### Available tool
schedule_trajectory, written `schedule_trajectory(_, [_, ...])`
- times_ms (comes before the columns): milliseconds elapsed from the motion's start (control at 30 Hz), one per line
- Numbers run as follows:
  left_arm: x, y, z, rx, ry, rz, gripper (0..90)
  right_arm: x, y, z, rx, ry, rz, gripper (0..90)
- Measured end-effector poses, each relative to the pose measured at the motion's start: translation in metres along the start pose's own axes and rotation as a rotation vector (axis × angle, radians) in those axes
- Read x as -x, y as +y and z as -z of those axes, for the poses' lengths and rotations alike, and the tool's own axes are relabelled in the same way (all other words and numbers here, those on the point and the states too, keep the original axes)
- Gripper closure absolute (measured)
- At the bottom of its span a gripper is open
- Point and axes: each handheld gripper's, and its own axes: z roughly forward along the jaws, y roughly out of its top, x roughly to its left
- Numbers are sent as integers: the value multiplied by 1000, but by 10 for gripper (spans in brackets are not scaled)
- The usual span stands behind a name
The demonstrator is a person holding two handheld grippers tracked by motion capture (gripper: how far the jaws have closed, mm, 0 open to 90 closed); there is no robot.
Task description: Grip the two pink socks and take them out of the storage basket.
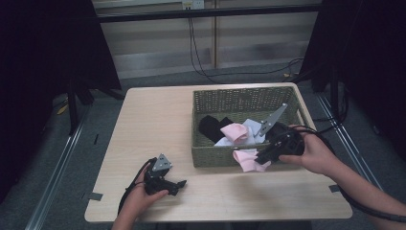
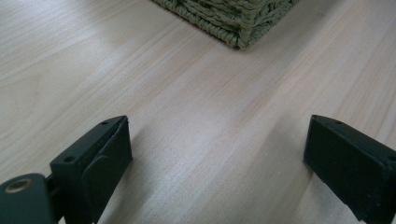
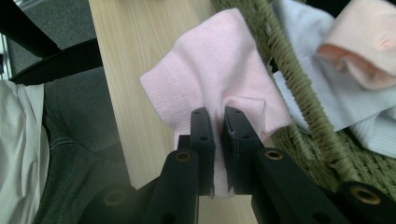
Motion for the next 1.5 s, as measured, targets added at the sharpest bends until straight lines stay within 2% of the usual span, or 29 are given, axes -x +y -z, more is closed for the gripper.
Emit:
schedule_trajectory(100, [0, 0, 0, -2, 0, -2, 71, 0, -1, -4, -7, 8, 0, 813])
schedule_trajectory(167, [0, 0, 0, -2, 0, -1, 71, 0, -3, -8, -8, -6, 9, 725])
schedule_trajectory(233, [0, 0, 0, 6, 0, 6, 71, -1, -3, -8, -6, -8, 9, 676])
schedule_trajectory(333, [0, 0, 0, -1, 0, -3, 71, -1, -2, -3, 10, -8, 6, 615])
schedule_trajectory(500, [0, 0, 0, 5, 1, 8, 71, 5, 7, 9, 38, -36, -5, 596])
schedule_trajectory(600, [0, 0, 0, -2, 0, -3, 71, 14, 14, 12, 54, -59, -25, 575])
schedule_trajectory(700, [1, 0, 0, 5, 0, 8, 71, 27, 21, 12, 74, -73, -54, 569])
schedule_trajectory(733, [1, 0, -1, 8, -2, 12, 71, 38, 26, 9, 79, -92, -67, 566])
schedule_trajectory(800, [1, 0, -1, 9, -2, 11, 71, 41, 28, 8, 79, -101, -77, 566])
schedule_trajectory(900, [1, 0, -1, 9, -2, 11, 71, 56, 36, 2, 68, -139, -91, 556])
schedule_trajectory(1133, [0, 0, 0, 7, 1, 7, 71, 83, 43, -17, 40, -169, -141, 556])
schedule_trajectory(1500, [0, 0, 0, 6, 0, 8, 71, 109, 50, -44, 14, -193, -184, 546])
